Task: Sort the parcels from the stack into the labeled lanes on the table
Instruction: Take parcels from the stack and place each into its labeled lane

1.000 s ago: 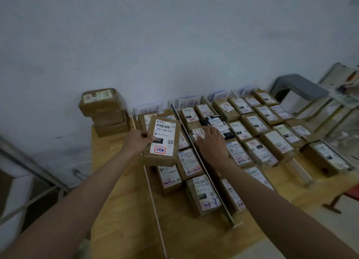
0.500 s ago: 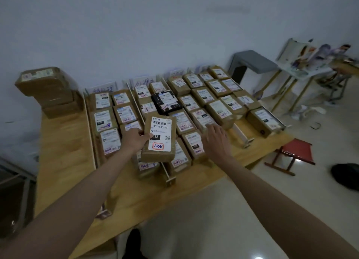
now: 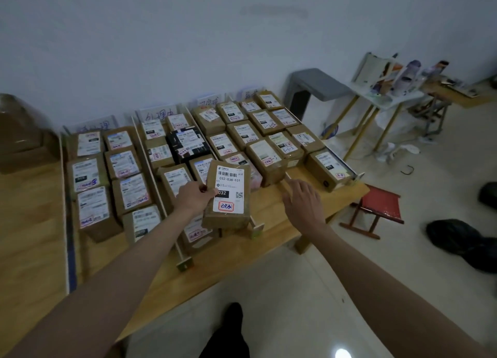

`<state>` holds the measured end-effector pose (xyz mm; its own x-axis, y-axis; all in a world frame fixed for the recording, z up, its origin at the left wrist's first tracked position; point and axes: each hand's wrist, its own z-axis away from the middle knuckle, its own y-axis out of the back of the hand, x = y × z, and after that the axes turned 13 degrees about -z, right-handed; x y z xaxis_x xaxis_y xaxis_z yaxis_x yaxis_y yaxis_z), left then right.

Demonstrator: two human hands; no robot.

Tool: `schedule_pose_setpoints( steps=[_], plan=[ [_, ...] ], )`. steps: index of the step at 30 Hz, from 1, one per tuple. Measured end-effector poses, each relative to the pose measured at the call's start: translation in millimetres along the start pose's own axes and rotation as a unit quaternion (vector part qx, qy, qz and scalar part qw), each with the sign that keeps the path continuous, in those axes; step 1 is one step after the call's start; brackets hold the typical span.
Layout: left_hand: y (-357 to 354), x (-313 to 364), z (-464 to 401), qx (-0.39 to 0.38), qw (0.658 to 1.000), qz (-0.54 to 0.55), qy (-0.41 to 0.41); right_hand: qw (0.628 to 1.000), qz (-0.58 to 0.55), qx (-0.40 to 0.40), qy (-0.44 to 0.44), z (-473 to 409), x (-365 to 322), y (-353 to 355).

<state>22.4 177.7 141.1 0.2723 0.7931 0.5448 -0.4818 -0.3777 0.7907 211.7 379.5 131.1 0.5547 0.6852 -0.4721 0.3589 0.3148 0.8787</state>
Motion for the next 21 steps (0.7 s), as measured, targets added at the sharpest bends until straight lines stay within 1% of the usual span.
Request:
schedule_pose_setpoints(
  steps=[4, 9, 12, 14, 17, 21],
  plan=[
    [-18.8, 28.9, -37.3, -0.004, 1.0, 0.016, 0.005, 1.0, 0.015, 0.0, 0.005, -40.2, 29.8, 8.8],
    [-51.5, 61.7, -66.8, -0.012, 1.0, 0.026, 0.014, 0.999, 0.018, -0.018, -0.023, -81.6, 67.5, 19.2],
    [-72.1, 76.9, -71.7, -0.025, 0.999, 0.012, 0.022, 0.999, 0.011, -0.031, -0.025, -98.6, 89.1, 22.8],
    [-88.0, 84.9, -72.7, -0.031, 0.999, 0.028, 0.028, 0.999, -0.001, -0.036, -0.022, -110.1, 103.3, 22.4],
    [-111.7, 96.7, -71.1, -0.027, 0.997, 0.056, 0.043, 0.999, -0.011, -0.047, -0.007, -126.4, 125.4, 19.4],
    [-145.3, 114.6, -67.0, -0.019, 0.995, 0.056, 0.074, 0.997, -0.014, -0.08, 0.014, -143.9, 160.2, 14.3]
  ],
)
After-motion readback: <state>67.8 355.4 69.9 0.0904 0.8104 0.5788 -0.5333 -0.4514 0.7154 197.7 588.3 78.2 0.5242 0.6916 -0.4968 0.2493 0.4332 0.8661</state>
